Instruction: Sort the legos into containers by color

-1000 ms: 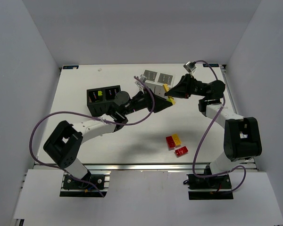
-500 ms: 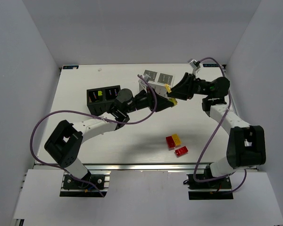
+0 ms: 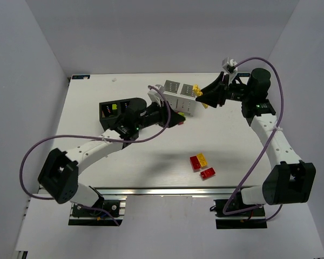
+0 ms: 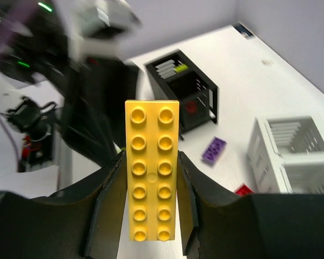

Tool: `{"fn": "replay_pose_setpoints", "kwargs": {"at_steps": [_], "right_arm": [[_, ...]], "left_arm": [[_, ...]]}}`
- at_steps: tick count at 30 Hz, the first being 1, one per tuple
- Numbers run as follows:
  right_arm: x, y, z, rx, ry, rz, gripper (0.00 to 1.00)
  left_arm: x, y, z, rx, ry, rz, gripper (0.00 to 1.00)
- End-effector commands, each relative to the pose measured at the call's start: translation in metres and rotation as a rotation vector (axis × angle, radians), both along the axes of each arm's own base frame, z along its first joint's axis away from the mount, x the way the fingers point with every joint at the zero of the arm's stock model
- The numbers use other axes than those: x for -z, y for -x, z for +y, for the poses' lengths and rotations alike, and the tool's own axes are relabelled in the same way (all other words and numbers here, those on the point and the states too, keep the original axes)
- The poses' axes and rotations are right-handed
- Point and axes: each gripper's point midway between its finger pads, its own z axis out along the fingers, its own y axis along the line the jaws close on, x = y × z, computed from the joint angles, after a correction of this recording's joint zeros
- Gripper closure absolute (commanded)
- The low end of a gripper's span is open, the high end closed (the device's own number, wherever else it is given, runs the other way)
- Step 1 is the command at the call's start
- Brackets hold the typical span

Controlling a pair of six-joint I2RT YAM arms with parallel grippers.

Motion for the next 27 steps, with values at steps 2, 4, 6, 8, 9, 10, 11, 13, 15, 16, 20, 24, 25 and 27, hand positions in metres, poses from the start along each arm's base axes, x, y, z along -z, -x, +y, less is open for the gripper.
{"fn": "replay_pose_setpoints", "kwargs": {"at_steps": [2, 4, 6, 8, 9, 10, 11, 13, 15, 16, 20, 24, 25, 27], "right_arm": [[0.015, -0.027, -0.01, 0.15, 0.062, -0.005, 1.0], [0.023, -0.028, -0.012, 0.171, 0.068, 0.011, 1.0], [0.03, -0.027, -0.012, 0.176, 0.07, 0.02, 1.0], [0.032, -0.027, -0.011, 0.179, 0.067, 0.008, 1.0], [0.036, -0.026, -0.013, 0.184, 0.066, 0.016, 1.0], [0.035, -0.027, -0.012, 0.181, 0.061, 0.008, 1.0], [0.037, -0.027, -0.013, 0.185, 0.06, 0.014, 1.0], [0.04, -0.028, -0.011, 0.18, 0.06, 0.023, 1.0], [0.043, -0.03, -0.011, 0.183, 0.063, 0.036, 1.0], [0.044, -0.032, -0.011, 0.187, 0.066, 0.038, 1.0], [0.054, -0.038, -0.011, 0.192, 0.085, 0.073, 1.0], [0.064, -0.048, -0.011, 0.199, 0.112, 0.063, 1.0], [0.066, -0.05, -0.011, 0.205, 0.115, 0.065, 1.0], [0.068, -0.055, -0.009, 0.207, 0.121, 0.066, 1.0]], "left_arm": [[-0.038, -0.038, 0.076, -0.35, -0.178, -0.14, 1.0], [-0.043, -0.055, 0.116, -0.518, -0.273, -0.149, 1.0], [-0.039, -0.067, 0.163, -0.711, -0.381, -0.129, 1.0], [-0.028, -0.075, 0.207, -0.859, -0.497, -0.111, 1.0], [-0.024, -0.077, 0.22, -0.895, -0.528, -0.096, 1.0], [-0.023, -0.079, 0.232, -0.935, -0.55, -0.082, 1.0], [-0.015, -0.08, 0.252, -0.983, -0.598, -0.047, 1.0], [-0.011, -0.086, 0.269, -1.037, -0.622, -0.012, 1.0], [-0.002, -0.09, 0.288, -1.071, -0.654, 0.05, 1.0], [0.0, -0.097, 0.292, -1.081, -0.665, 0.07, 1.0], [0.023, -0.112, 0.318, -1.119, -0.73, 0.164, 1.0], [0.038, -0.119, 0.336, -1.141, -0.754, 0.221, 1.0], [0.041, -0.119, 0.34, -1.147, -0.756, 0.232, 1.0], [0.048, -0.118, 0.343, -1.148, -0.764, 0.253, 1.0]]}}
